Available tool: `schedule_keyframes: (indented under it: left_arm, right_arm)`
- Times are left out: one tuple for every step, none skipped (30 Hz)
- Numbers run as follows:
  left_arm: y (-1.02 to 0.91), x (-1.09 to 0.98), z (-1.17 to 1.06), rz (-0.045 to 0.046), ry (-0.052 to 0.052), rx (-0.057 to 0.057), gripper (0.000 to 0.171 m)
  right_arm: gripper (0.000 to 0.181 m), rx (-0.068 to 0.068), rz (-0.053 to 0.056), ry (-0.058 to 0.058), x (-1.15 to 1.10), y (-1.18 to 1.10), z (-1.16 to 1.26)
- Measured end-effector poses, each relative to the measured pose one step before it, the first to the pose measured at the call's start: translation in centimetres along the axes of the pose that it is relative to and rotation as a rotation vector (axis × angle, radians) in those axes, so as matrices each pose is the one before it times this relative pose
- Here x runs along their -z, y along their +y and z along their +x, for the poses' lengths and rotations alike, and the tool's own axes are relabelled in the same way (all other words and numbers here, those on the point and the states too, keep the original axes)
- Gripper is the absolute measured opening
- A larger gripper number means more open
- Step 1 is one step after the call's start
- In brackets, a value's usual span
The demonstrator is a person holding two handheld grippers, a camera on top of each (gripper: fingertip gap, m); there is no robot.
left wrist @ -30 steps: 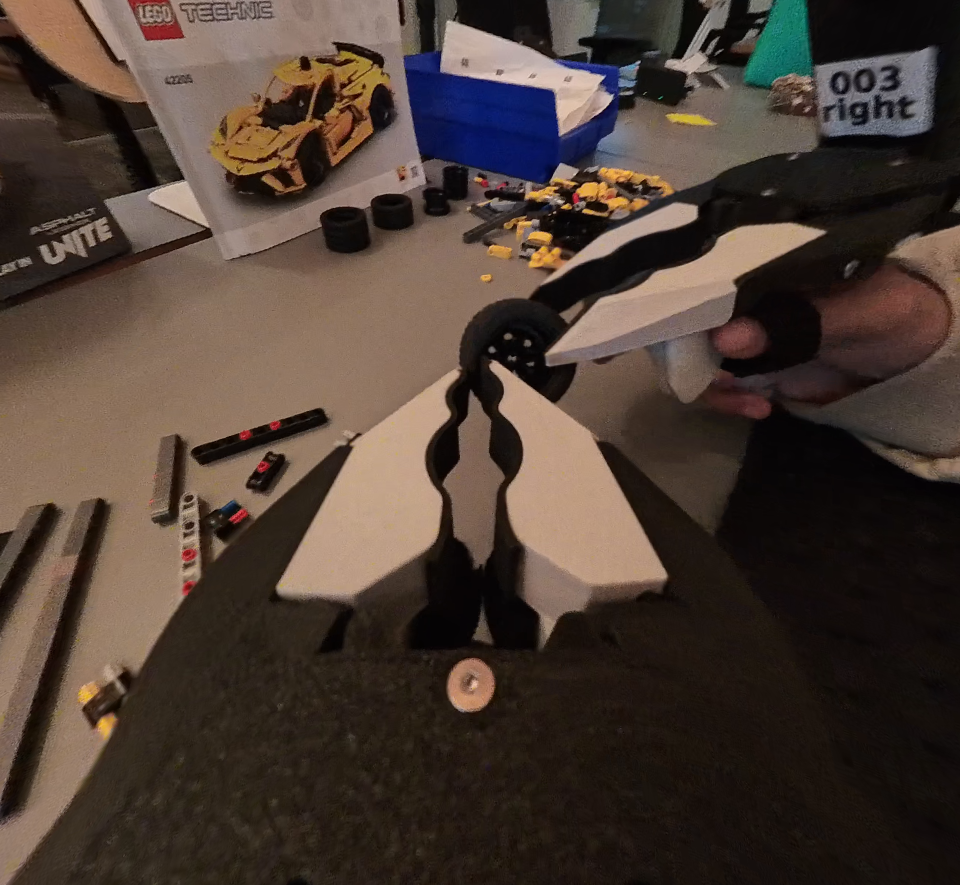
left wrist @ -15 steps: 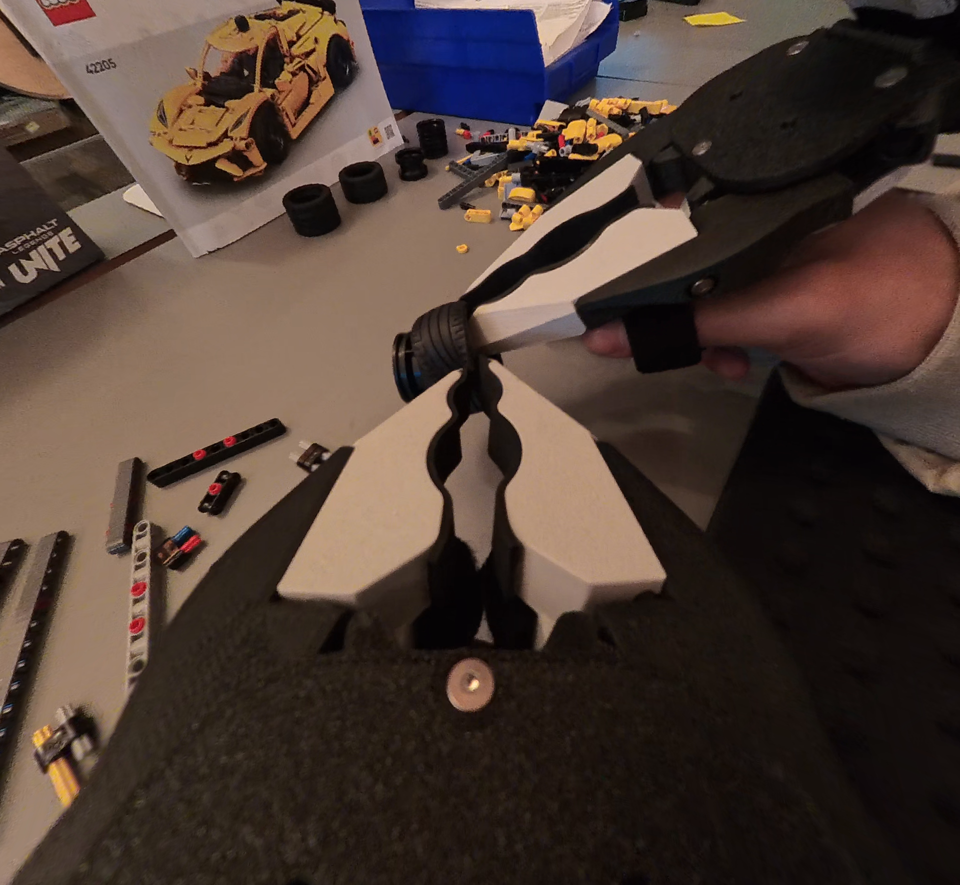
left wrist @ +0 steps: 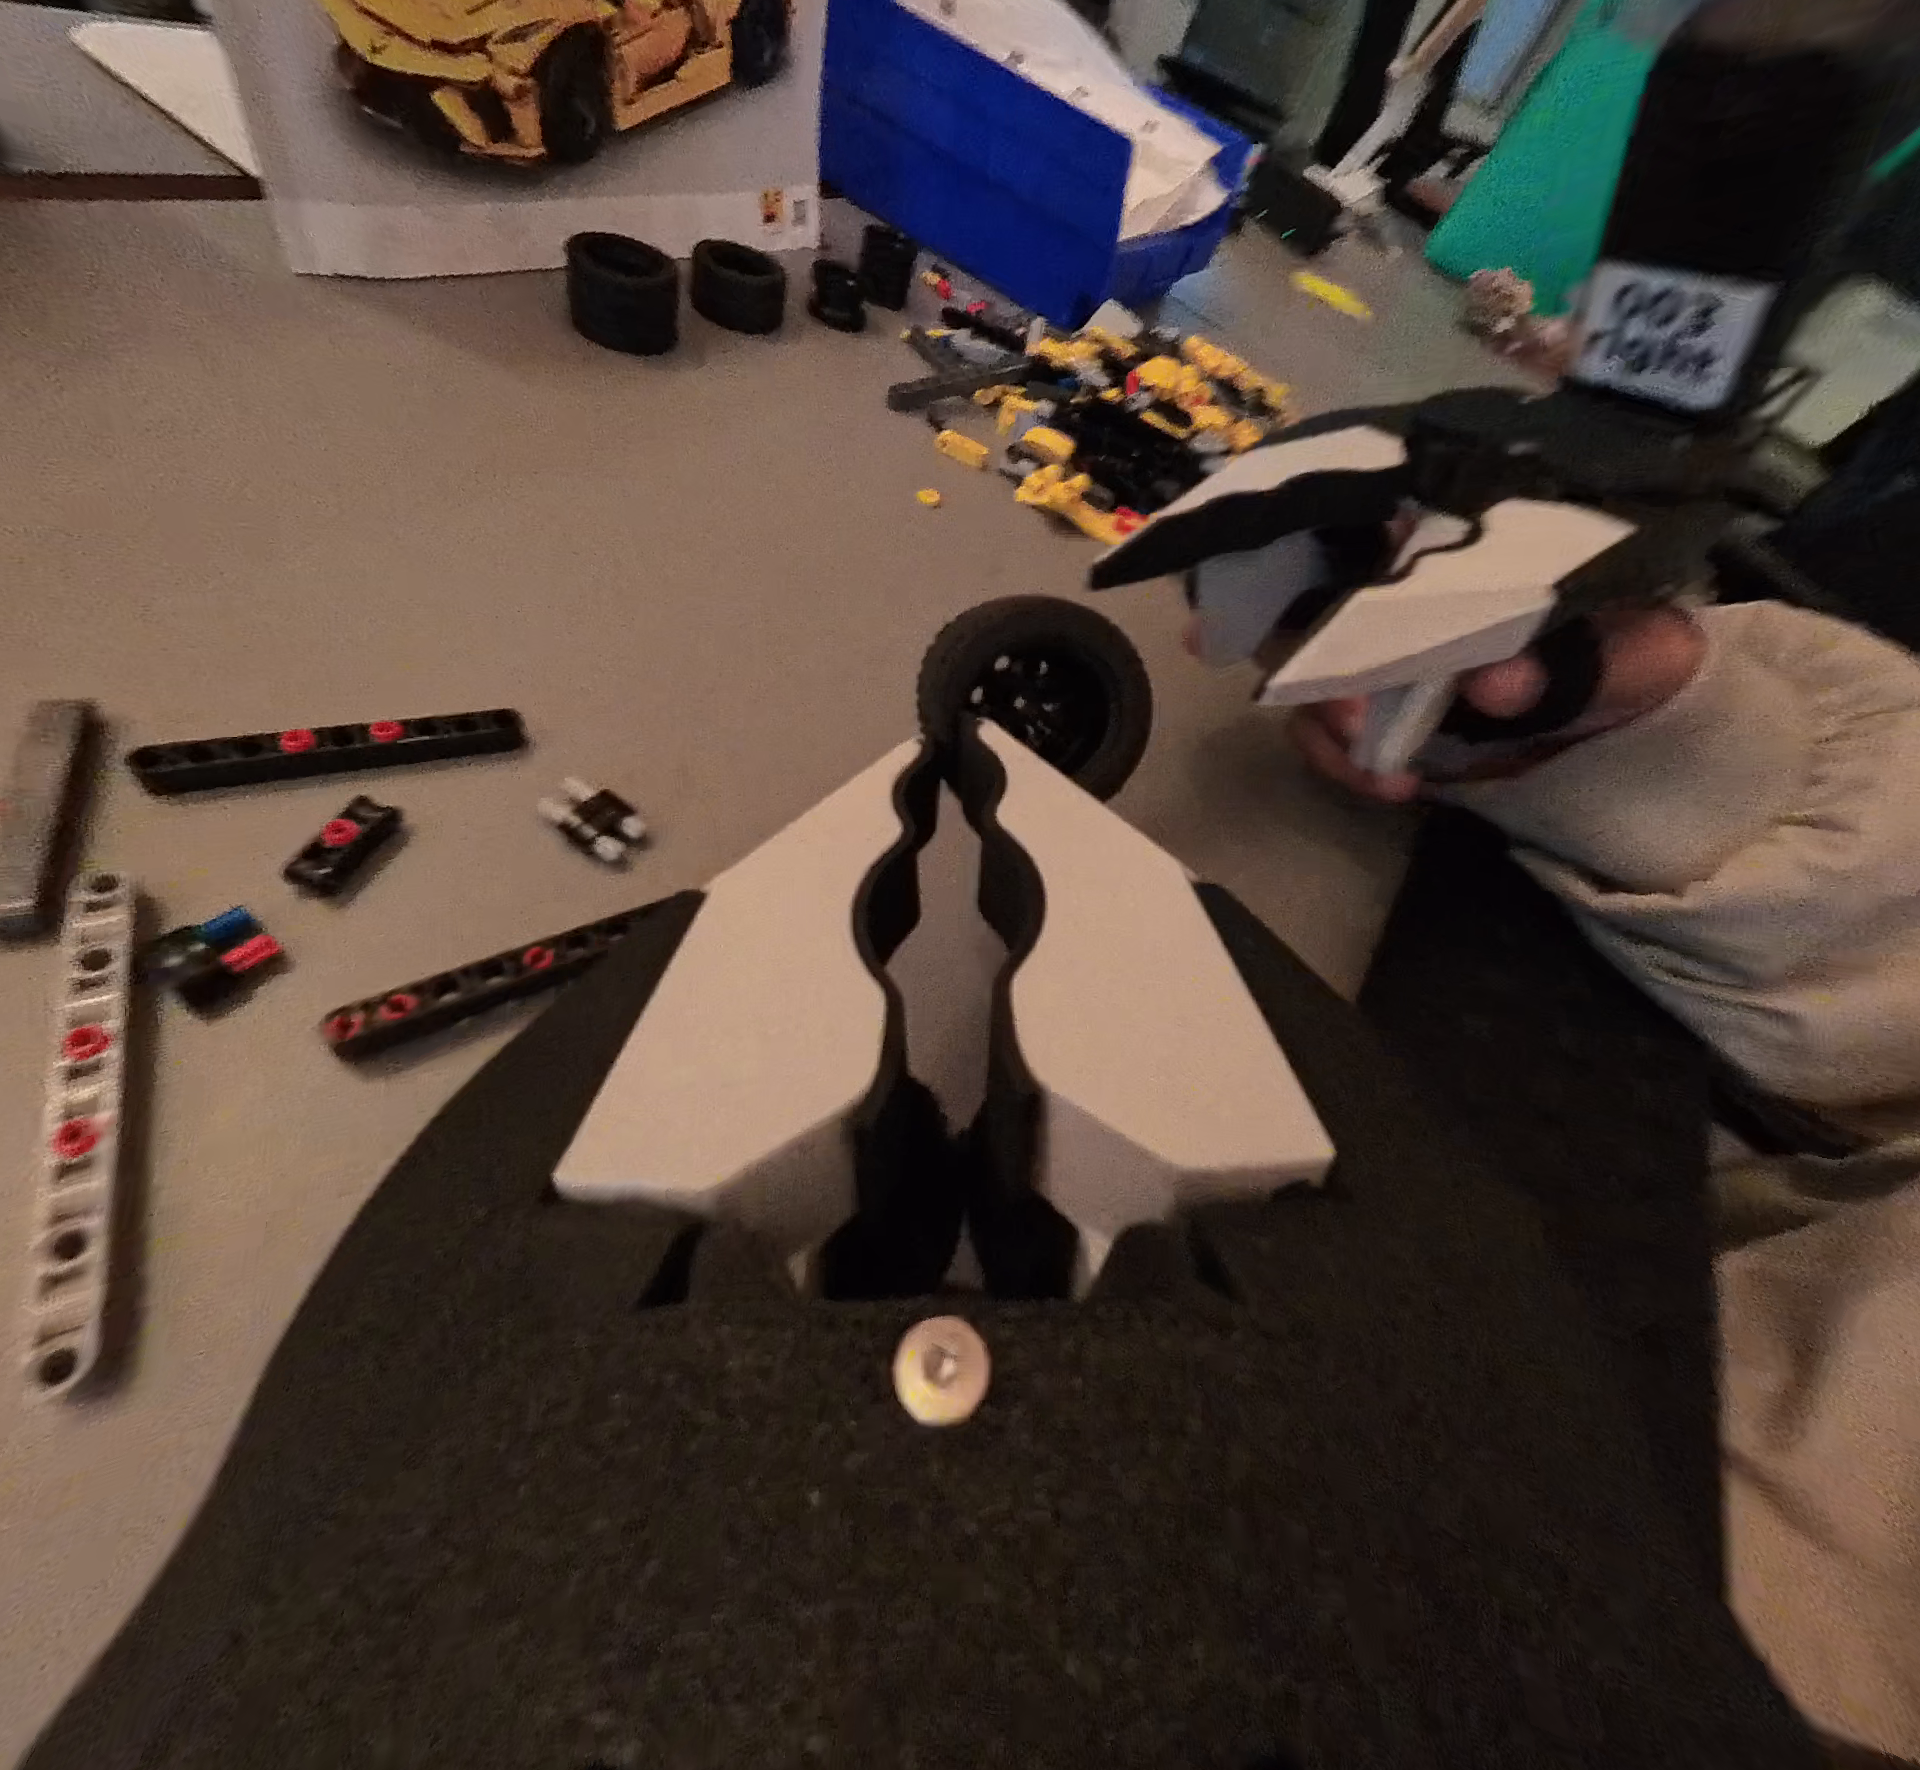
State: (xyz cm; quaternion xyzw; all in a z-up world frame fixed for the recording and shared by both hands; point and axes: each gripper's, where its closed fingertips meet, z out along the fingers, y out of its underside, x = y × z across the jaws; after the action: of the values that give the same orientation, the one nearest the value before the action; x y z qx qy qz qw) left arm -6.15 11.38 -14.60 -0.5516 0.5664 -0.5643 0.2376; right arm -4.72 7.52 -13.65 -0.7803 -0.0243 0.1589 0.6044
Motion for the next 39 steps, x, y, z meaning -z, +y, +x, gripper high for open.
schedule_keyframes:
  left_arm:
    - [-0.219, 0.143, 0.860, 0.01673, 0.0896, 0.0660, 0.003]
    - [-0.018, 0.085, 0.814, 0.00564, 0.0950, 0.0763, 0.003]
    - [-0.115, 0.130, 0.860, 0.00692, 0.1031, 0.0831, 0.003]
    - [-0.519, 0.260, 0.700, 0.02769, 0.0893, 0.0866, 0.003]
    - [-0.774, 0.359, 0.601, 0.04561, 0.0791, 0.0864, 0.003]
    - [-0.483, 0.295, 0.699, 0.03032, 0.0816, 0.0798, 0.003]
    - [-0.037, 0.131, 0.532, 0.00515, 0.0621, 0.0642, 0.002]
    - [0.211, -0.020, 0.169, -0.00846, 0.0296, 0.0399, 0.002]
    - [0.374, -0.145, 0.174, -0.01971, 0.0208, 0.0202, 0.002]
    - [0.445, -0.222, 0.452, -0.02549, 0.0321, 0.0141, 0.002]
    - [0.503, -0.275, 0.298, -0.02783, 0.0213, 0.0101, 0.002]
    - [0.496, -0.254, -0.078, -0.02648, 0.0001, 0.0070, 0.002]
    - [0.314, -0.192, -0.137, -0.01660, -0.0032, 0.0076, 0.002]
    - [0.103, -0.100, 0.047, -0.00652, 0.0061, 0.0061, 0.002]
    - [0.052, -0.050, 0.074, -0.00566, 0.0062, 0.0042, 0.002]
    - [0.087, -0.039, -0.140, -0.00578, -0.0073, 0.0024, 0.002]
    - [0.057, -0.037, -0.166, -0.00200, -0.0085, 0.0012, 0.002]
    - [0.004, -0.025, -0.033, -0.00037, -0.0019, 0.0001, 0.003]
    - [-0.008, 0.020, -0.104, 0.00090, -0.0061, -0.0005, 0.002]
    - [0.002, 0.036, -0.190, 0.00061, -0.0089, 0.0037, 0.002]
    - [-0.030, 0.059, -0.083, 0.00300, -0.0024, 0.0046, 0.002]
    - [-0.101, 0.093, -0.048, 0.00600, -0.0050, -0.0034, 0.002]
    - [-0.115, 0.154, -0.098, 0.00548, -0.0120, -0.0104, 0.002]
    - [-0.116, 0.153, -0.007, 0.00265, -0.0072, -0.0110, 0.002]
    - [-0.048, 0.091, 0.019, -0.00037, -0.0045, -0.0104, 0.002]
    - [-0.087, 0.076, -0.090, 0.00307, -0.0114, -0.0116, 0.002]
    - [-0.135, 0.137, -0.150, 0.00261, -0.0153, -0.0143, 0.002]
    - [-0.109, 0.183, -0.085, -0.00020, -0.0115, -0.0151, 0.002]
    - [-0.101, 0.105, -0.046, 0.00360, -0.0095, -0.0145, 0.002]
    - [-0.032, 0.064, -0.039, 0.00173, -0.0111, -0.0151, 0.002]
    - [-0.073, 0.089, 0.008, 0.00389, -0.0120, -0.0173, 0.001]
    - [-0.152, 0.098, 0.004, 0.01009, -0.0132, -0.0236, 0.001]
    - [-0.401, 0.266, -0.091, 0.02018, -0.0161, -0.0260, 0.001]
    - [-1.084, 0.903, -0.500, 0.05771, -0.0302, -0.0126, 0.002]
    - [-1.546, 1.475, -1.041, 0.08191, -0.0465, 0.0144, 0.002]
    - [-1.175, 1.276, -1.118, 0.05165, -0.0531, 0.0065, 0.002]
    - [-0.478, 0.523, -0.316, 0.01298, -0.0265, -0.0284, 0.002]
    - [0.008, -0.157, 0.436, -0.00421, 0.0020, -0.0424, 0.002]
    - [0.261, -0.502, 0.343, -0.01127, -0.0102, -0.0522, 0.002]
  right_arm:
    - [0.052, 0.0667, 0.0109, 0.0090, 0.009, -0.203, -0.157]
    - [0.051, 0.0559, 0.0263, -0.0199, -0.012, -0.493, -0.739]
    - [0.050, 0.0420, 0.0273, -0.0281, -0.043, -0.499, -0.888]
    - [0.050, 0.0292, 0.0316, -0.0263, 0.045, -0.636, -0.797]
    - [0.047, 0.0193, 0.0463, -0.0385, 0.154, -0.888, -0.906]
    - [0.046, 0.0111, 0.0472, -0.0184, 0.142, -0.836, -0.486]
    - [0.046, 0.0119, 0.0285, -0.0007, 0.081, -0.491, -0.132]
    - [0.047, 0.0191, 0.0091, -0.0039, 0.011, -0.198, -0.182]
    - [0.047, 0.0198, 0.0103, 0.0048, -0.016, -0.252, -0.068]
    - [0.047, 0.0211, 0.0143, -0.0003, -0.058, -0.265, -0.167]
    - [0.047, 0.0168, 0.0071, -0.0055, -0.099, -0.113, -0.231]
    - [0.046, 0.0131, -0.0054, -0.0108, -0.124, 0.094, -0.317]
    - [0.046, 0.0141, -0.0099, -0.0027, -0.111, 0.134, -0.175]
    - [0.044, 0.0130, -0.0113, -0.0019, -0.097, 0.171, -0.142]
    - [0.040, 0.0035, -0.0168, -0.0086, -0.098, 0.295, -0.202]
    - [0.035, 0.0097, -0.0034, 0.0116, 0.025, 0.012, 0.113]
    - [0.034, 0.0149, -0.0105, 0.0068, 0.062, 0.043, 0.033]
    - [0.033, 0.0022, 0.0011, 0.0029, 0.049, -0.051, 0.014]
    - [0.031, -0.0097, 0.0014, -0.0017, 0.041, 0.017, 0.023]
    - [0.031, -0.0119, -0.0169, 0.0001, 0.008, 0.207, 0.089]
    - [0.031, -0.0207, -0.0223, -0.0021, 0.046, 0.231, 0.046]
    - [0.031, -0.0112, -0.0173, -0.0032, 0.064, 0.171, 0.117]
    - [0.030, -0.0092, -0.0206, 0.0040, 0.092, 0.273, 0.213]
    - [0.030, -0.0267, -0.0264, 0.0010, 0.112, 0.247, 0.186]
    - [0.030, -0.0311, -0.0177, -0.0135, 0.026, 0.122, 0.015]
    - [0.030, -0.0125, -0.0062, -0.0037, 0.044, 0.152, 0.106]
    - [0.030, 0.0027, -0.0109, 0.0026, 0.046, 0.260, 0.115]
    - [0.030, -0.0009, -0.0091, 0.0011, 0.011, 0.190, 0.059]
    - [0.030, -0.0140, -0.0093, 0.0019, -0.029, 0.126, 0.088]
    - [0.030, -0.0194, -0.0081, -0.0065, -0.037, 0.155, 0.027]
    - [0.030, -0.0087, -0.0056, -0.0006, -0.033, 0.204, 0.096]
    - [0.030, -0.0043, -0.0058, 0.0041, -0.005, 0.092, 0.079]
    - [0.030, -0.0108, -0.0078, 0.0009, 0.091, 0.130, 0.105]
    - [0.030, -0.0138, -0.0134, 0.0301, 0.429, 0.319, 0.709]
    - [0.030, -0.0184, 0.0086, 0.0294, 0.955, 0.036, 0.875]
    - [0.030, -0.0266, 0.0073, 0.0259, 1.029, 0.015, 0.899]
    - [0.030, -0.0165, -0.0196, 0.0400, 0.671, 0.449, 1.081]
    - [0.030, -0.0054, -0.0243, 0.0173, 0.172, 0.606, 0.628]
    - [0.030, -0.0068, -0.0156, -0.0043, -0.157, 0.318, 0.079]
